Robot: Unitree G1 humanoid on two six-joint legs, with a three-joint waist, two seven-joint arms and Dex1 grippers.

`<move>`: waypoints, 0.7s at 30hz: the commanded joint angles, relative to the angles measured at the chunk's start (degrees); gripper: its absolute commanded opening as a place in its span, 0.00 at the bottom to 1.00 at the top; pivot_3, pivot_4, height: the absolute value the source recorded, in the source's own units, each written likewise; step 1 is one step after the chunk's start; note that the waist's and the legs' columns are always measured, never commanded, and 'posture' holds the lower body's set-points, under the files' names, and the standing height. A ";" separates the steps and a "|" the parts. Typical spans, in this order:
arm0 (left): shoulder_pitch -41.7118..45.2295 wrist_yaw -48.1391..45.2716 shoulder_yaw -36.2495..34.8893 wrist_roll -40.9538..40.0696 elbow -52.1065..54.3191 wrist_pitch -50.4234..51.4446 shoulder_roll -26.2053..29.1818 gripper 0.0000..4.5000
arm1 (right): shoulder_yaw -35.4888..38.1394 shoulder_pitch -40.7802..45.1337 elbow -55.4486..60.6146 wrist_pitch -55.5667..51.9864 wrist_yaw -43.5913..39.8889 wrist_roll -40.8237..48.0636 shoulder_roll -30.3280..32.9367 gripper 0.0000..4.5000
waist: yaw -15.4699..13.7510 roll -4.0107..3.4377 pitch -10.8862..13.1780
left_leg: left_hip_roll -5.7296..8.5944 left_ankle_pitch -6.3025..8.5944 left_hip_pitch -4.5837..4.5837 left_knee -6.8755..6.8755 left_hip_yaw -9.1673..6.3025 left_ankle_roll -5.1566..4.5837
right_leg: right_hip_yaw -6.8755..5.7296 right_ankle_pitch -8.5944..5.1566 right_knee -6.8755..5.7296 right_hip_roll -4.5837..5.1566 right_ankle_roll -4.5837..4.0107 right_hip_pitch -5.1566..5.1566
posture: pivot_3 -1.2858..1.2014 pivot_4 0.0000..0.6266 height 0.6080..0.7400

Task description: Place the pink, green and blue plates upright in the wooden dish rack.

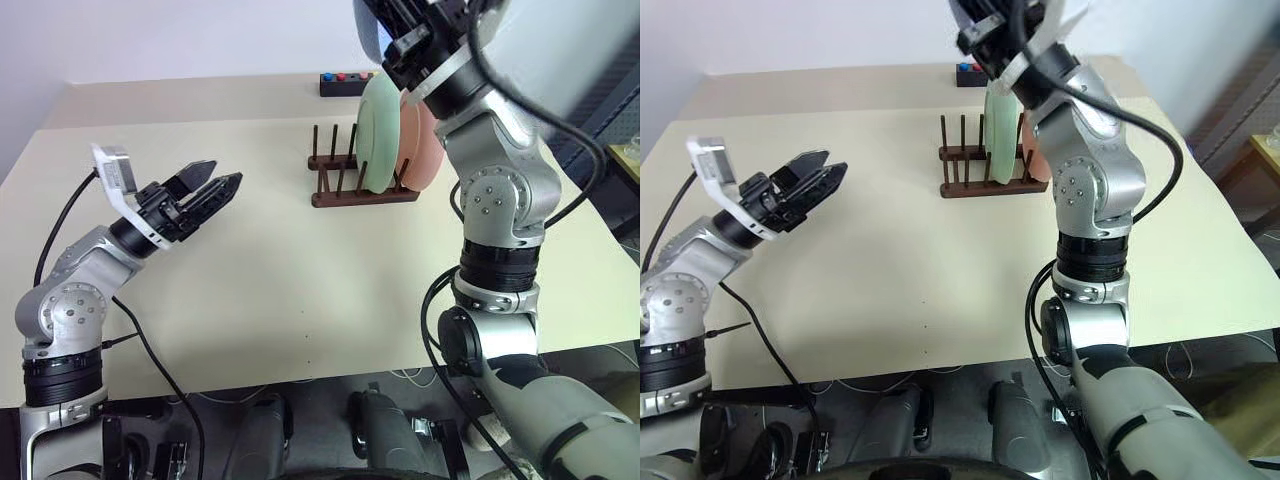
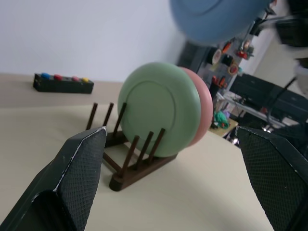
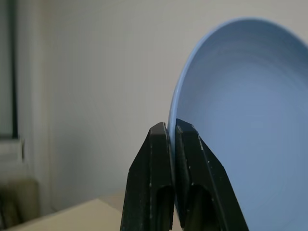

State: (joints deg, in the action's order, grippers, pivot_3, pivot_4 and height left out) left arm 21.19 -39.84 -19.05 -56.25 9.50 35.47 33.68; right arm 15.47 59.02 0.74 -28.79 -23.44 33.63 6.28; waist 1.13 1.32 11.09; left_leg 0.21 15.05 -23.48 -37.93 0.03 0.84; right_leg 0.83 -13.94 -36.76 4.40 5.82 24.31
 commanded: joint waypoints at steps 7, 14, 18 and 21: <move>2.52 -3.25 0.39 0.67 2.08 0.02 1.71 0.98 | 8.00 2.17 1.42 -9.43 4.89 24.99 -3.39 0.00 | 0.02 -0.08 0.05 | 0.00 0.00 -0.03 0.04 0.02 -0.01 | 0.00 0.00 0.03 -0.01 0.00 0.03 | 0.52 0.24 1.00; 2.07 -6.74 2.58 3.34 3.07 -0.33 3.60 0.98 | 3.76 -1.81 -0.58 -10.22 2.98 25.31 -2.55 0.00 | 0.04 -0.06 0.04 | 0.01 0.00 -0.03 0.04 0.04 -0.01 | 0.00 0.00 0.05 -0.05 0.00 0.03 | 0.52 0.24 1.00; 0.76 -10.78 3.63 7.06 2.59 -2.25 6.62 0.98 | 1.41 -4.89 -3.25 -9.60 0.63 23.51 -2.57 0.00 | 0.09 -0.10 0.06 | -0.03 0.00 -0.03 0.05 0.05 -0.01 | 0.02 0.00 0.06 -0.14 0.00 0.02 | 0.52 0.24 1.00; 0.23 -13.12 3.72 8.11 2.27 -2.69 7.92 0.98 | -1.50 -7.29 -6.37 -8.14 -2.47 19.64 -2.15 0.00 | 0.09 -0.11 0.07 | -0.03 0.00 -0.03 0.05 0.08 -0.02 | 0.04 0.00 0.08 -0.14 0.00 0.03 | 0.52 0.24 1.00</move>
State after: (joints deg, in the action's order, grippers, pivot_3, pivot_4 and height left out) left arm 21.22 -51.33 -14.78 -48.70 10.37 34.15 40.63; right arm 15.40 51.23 -5.74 -38.59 -23.61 54.63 3.73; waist 1.22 1.21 11.16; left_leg 0.18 15.05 -23.50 -37.87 0.13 0.82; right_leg 0.88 -13.94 -36.67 4.25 5.82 24.34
